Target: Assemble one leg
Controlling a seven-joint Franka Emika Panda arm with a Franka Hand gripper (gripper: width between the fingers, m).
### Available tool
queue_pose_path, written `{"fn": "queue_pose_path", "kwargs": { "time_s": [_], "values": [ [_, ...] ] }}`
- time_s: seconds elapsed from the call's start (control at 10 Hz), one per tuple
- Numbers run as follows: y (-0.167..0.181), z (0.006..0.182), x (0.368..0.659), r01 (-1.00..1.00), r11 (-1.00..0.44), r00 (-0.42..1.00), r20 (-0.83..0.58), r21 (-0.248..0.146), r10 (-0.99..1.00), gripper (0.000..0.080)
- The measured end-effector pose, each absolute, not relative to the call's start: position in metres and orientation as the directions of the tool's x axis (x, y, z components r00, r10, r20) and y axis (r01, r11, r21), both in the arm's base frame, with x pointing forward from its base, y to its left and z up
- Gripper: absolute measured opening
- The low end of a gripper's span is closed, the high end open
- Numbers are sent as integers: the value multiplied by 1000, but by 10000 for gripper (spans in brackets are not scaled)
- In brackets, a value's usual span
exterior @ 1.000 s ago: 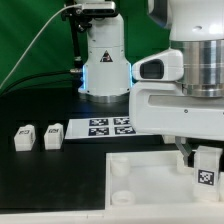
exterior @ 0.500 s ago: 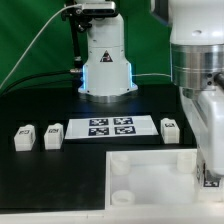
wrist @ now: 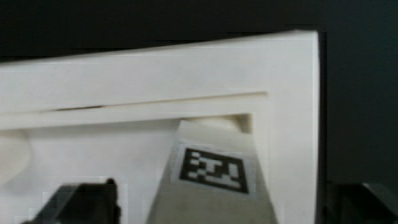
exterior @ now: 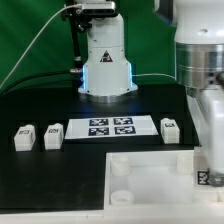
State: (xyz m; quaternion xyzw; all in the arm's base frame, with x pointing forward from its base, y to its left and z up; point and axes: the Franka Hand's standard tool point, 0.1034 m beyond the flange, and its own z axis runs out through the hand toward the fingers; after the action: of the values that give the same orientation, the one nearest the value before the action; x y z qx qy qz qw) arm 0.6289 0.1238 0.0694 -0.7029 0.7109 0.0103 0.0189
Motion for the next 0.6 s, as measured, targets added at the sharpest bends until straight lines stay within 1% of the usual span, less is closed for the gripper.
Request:
{"fn": "queue_pose_path", "kwargs": {
  "time_s": [0.1, 0.2, 0.3, 0.4, 0.6],
  "values": [
    [125, 70, 632, -973, -225, 226, -31, -43, -974, 633],
    [124, 69, 632, -950, -309, 311, -25, -47, -950, 633],
    [123, 69, 632, -882, -469, 470, -13, -49, -882, 646],
    [122, 69, 632, -810, -584, 585, -3, -48, -811, 646],
    [118, 69, 633, -635, -771, 771, 14, -46, -636, 649]
  ]
}}
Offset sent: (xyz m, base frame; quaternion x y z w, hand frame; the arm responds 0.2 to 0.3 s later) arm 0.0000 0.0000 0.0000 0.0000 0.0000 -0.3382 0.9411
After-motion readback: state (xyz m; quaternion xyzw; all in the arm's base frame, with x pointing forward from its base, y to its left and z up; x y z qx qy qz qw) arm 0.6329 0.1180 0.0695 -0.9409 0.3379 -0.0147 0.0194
